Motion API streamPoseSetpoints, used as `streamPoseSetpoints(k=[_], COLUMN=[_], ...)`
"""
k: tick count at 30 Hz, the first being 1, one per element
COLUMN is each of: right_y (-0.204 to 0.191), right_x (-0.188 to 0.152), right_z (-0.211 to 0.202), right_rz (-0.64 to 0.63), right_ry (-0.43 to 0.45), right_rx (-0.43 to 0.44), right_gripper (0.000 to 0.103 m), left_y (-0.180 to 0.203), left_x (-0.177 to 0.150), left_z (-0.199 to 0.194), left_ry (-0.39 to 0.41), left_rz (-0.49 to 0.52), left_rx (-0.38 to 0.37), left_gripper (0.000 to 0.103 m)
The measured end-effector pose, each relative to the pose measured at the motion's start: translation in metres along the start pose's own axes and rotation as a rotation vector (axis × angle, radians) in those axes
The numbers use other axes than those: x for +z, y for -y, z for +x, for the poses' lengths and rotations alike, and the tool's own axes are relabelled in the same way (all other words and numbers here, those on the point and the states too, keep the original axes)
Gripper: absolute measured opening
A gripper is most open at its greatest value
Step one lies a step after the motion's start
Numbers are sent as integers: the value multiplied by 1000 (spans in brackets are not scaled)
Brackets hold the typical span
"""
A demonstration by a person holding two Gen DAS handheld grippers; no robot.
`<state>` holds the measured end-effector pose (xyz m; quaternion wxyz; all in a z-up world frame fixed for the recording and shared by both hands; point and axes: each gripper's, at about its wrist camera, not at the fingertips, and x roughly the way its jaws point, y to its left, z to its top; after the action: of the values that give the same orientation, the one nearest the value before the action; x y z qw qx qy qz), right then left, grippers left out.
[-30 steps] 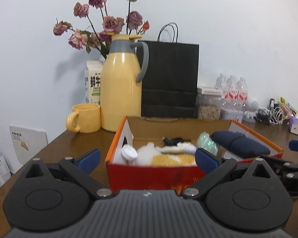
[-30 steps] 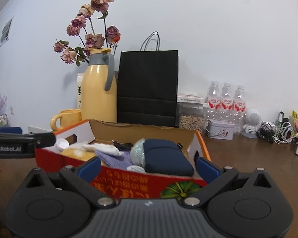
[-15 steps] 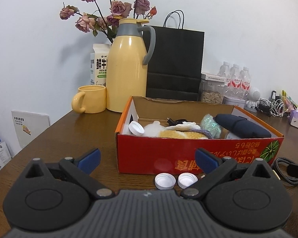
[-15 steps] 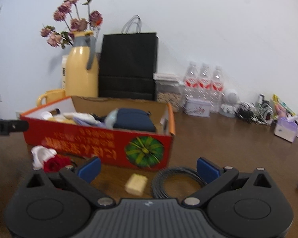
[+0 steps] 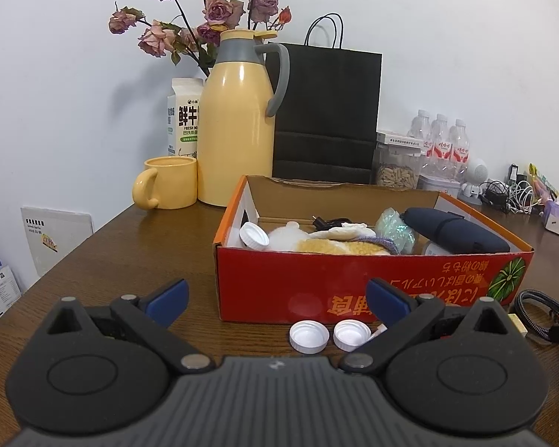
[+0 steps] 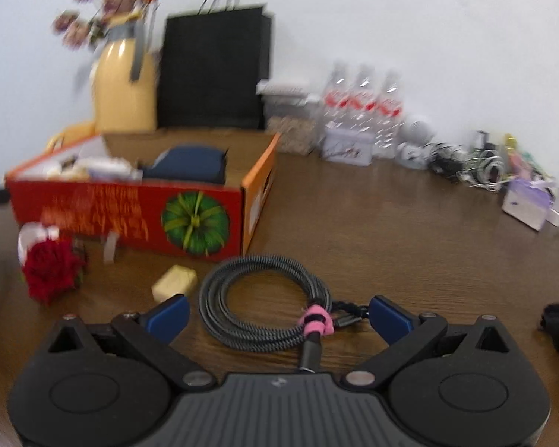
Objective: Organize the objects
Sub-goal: 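Move the right gripper to the black braided cable and grasp it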
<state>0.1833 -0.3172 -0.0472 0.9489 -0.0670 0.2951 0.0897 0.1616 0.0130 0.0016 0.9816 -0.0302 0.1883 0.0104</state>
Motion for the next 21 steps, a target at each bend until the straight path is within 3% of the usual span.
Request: streamPoseSetpoints(k=[9,12,18,20,21], right_y=[8,17,16,16,14], right_x=[22,28,24,23,22], right_z=[31,44,47,41,40], right_rz=[-121,-64,-21,-20,-19], right_ry=[-102,-126,-87,-72,-71], right_rx=[148,204,180,180,175], right_gripper=[103,103,102,92,92], left_y=[-1,-1,-1,-1,-1], left_x=[-1,-1,-1,-2,-2], left_z=[3,4,5,5,5], left_ry=[-13,-16,-22,-25,-26], left_rz=[3,4,6,8,8], left_rx=[2,1,0,-1,0], left_gripper=[103,103,103,103,103])
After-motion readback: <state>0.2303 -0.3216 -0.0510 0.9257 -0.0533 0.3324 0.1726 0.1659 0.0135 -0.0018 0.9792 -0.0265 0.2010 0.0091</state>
